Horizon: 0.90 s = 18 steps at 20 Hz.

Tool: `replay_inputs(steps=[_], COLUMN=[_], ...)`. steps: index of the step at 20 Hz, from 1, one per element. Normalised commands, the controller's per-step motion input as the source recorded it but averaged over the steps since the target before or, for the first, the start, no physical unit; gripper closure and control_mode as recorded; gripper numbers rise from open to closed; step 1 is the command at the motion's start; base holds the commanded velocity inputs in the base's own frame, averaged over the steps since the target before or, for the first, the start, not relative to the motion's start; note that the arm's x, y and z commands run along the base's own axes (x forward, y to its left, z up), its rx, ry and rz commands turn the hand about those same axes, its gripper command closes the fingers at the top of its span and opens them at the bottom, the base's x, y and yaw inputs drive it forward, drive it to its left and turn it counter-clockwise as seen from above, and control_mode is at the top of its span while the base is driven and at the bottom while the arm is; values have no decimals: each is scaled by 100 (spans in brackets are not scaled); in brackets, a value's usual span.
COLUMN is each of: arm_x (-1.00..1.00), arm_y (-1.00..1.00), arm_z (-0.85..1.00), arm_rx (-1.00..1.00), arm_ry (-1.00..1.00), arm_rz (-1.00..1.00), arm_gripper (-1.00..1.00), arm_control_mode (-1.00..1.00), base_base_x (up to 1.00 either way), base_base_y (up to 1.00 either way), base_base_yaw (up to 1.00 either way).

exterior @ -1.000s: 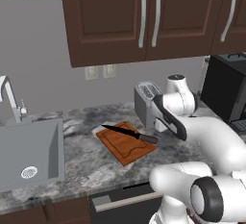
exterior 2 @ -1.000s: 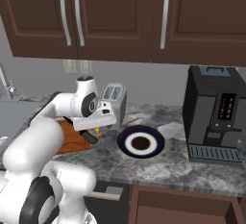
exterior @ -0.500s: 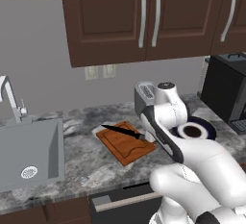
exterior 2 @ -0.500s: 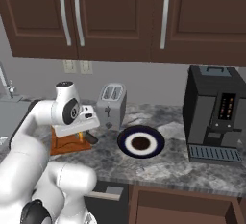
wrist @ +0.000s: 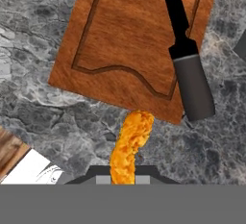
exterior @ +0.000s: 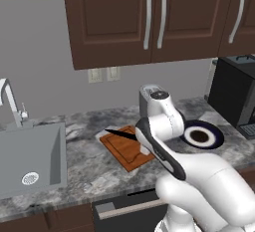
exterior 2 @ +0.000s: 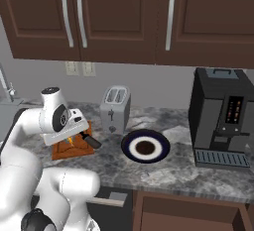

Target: Pick up the knife from the drawer and place it on the cutting board. Then place the meat from the plate to the cutting board.

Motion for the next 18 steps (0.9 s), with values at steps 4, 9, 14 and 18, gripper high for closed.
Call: replay_inputs(steps=[4,9,14,18], arm_x=[2,1,11,17], arm_y=[24,27,35,37], arm_z=[0,0,-3,-8], arm_rx=[0,0,0,0], arm_ry=[0,0,0,0], arm_rz=[11,1,0,0], arm_gripper=[100,100,100,100], arm_control_mode=[-100,-100,-100,-100], base_base_x=[0,0,0,0], base_base_y=[0,0,0,0], base_base_yaw=[0,0,0,0])
